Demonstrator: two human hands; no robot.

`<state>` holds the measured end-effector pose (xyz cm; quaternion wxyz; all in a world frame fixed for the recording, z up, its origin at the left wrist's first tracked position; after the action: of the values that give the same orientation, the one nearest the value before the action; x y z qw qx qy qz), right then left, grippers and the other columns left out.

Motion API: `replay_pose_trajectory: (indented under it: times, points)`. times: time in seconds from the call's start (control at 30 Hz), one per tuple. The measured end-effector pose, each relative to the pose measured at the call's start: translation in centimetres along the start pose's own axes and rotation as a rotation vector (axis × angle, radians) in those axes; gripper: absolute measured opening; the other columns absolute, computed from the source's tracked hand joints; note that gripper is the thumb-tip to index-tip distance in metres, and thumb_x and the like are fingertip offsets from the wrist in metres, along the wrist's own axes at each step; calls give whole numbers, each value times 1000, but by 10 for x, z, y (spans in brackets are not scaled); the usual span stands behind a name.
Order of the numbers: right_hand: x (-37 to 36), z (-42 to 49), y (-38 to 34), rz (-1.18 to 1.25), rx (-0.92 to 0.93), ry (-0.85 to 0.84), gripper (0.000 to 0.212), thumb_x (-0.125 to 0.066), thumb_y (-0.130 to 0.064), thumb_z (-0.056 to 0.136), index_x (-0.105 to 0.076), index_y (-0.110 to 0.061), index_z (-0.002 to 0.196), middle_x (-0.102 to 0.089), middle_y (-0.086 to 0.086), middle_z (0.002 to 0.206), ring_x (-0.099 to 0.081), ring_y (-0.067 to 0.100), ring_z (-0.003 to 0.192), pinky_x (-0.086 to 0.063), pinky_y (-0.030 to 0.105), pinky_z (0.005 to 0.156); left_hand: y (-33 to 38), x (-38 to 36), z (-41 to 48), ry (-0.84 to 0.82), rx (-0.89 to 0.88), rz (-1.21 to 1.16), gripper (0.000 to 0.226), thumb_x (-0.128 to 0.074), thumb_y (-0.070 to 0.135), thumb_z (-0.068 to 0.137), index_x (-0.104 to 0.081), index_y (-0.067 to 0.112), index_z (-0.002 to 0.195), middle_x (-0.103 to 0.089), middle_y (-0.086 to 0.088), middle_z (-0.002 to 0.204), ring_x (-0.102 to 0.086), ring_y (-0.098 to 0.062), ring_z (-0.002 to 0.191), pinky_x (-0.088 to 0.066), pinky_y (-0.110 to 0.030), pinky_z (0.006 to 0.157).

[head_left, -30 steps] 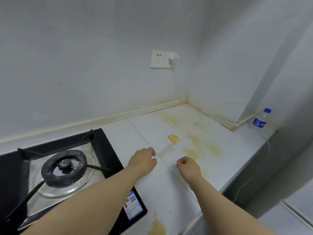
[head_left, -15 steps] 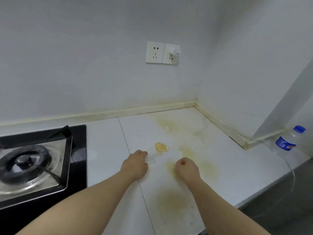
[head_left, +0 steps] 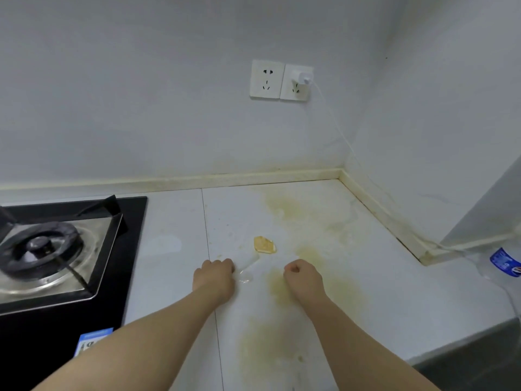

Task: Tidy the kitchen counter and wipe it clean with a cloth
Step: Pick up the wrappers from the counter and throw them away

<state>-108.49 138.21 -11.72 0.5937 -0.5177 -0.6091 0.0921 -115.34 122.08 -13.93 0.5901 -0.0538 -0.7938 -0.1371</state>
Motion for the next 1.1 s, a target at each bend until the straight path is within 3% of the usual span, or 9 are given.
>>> replay_pose_trajectory:
  times: [0.13, 0.23, 0.33, 0.47, 0.53, 0.6, 0.73, 0.9, 1.1]
  points:
    - [-2, 6, -5, 10, 62, 8, 27, -47, -8, 88, -62, -9, 111, -63, 10, 114, -55, 22, 95, -36, 20, 76, -11, 10, 0, 12, 55, -226, 17, -33, 13, 94, -50, 13, 95, -54, -8, 104, -48, -24, 95, -42, -31, 81]
    - [-11, 17, -16, -146, 186, 13, 34, -48, -8, 89, -58, -10, 121, -55, 12, 127, -53, 27, 113, -39, 26, 91, -23, 16, -1, 22, 177, -598, 19, -37, 13, 94, -42, 14, 75, -55, -4, 87, -47, -23, 79, -37, -27, 65]
    - [-21, 28, -29, -473, 336, -52, 45, -43, -14, 92, -45, -20, 137, -28, 8, 152, -29, 28, 137, -31, 33, 108, -25, 19, -4, -22, 319, -992, 17, -36, 8, 93, -45, 14, 79, -60, -6, 75, -52, -19, 60, -36, -24, 53]
    - [-31, 45, -43, -677, 388, -171, 54, -36, -17, 95, -25, -31, 146, -1, 1, 160, -5, 28, 146, -22, 38, 113, -35, 23, -7, -43, 391, -1182, 17, -33, 8, 96, -49, 11, 90, -57, -7, 66, -56, -21, 57, -44, -27, 60]
    - [-38, 52, -44, -731, 378, -264, 54, -32, -16, 97, -19, -28, 149, -6, 1, 159, -8, 26, 146, -21, 38, 115, -39, 25, -7, -44, 441, -1245, 19, -35, 9, 96, -47, 12, 82, -55, -7, 66, -56, -20, 56, -46, -28, 62]
    - [-49, 55, -43, -774, 382, -294, 50, -32, -14, 98, -26, -21, 147, -22, 3, 156, -21, 25, 143, -26, 36, 112, -45, 25, -8, -45, 463, -1277, 20, -36, 10, 96, -46, 13, 79, -55, -7, 72, -59, -21, 60, -49, -31, 62]
    - [-57, 56, -46, -842, 437, -110, 29, -35, -2, 93, -52, -13, 114, -51, 9, 123, -48, 26, 107, -41, 32, 85, -55, 21, -11, -30, 469, -1324, 20, -40, 8, 95, -43, 12, 76, -55, -9, 79, -61, -25, 63, -48, -29, 54]
    - [-56, 58, -53, -538, 389, -65, 23, -40, 3, 88, -54, -11, 99, -60, 12, 103, -52, 26, 87, -39, 29, 70, -67, 22, -13, 37, 470, -1395, 22, -37, 4, 97, -40, 10, 76, -52, -10, 73, -61, -27, 62, -52, -36, 59]
    - [-76, 24, -97, 25, 304, -130, 24, -49, -8, 92, -51, -9, 116, -57, 9, 101, -52, 22, 73, -41, 24, 60, -95, 40, -30, 102, 466, -1415, 19, -35, 1, 94, -47, 15, 90, -53, -6, 73, -53, -18, 60, -47, -27, 55]
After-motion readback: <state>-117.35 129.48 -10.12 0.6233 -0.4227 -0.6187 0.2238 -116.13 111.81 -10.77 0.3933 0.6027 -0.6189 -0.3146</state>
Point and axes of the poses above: each hand's wrist, its own z-axis towards the middle knuckle, its own x-axis out of the back of the hand, y = z × x, the point moved 1 cm from there along z, towards the middle knuckle
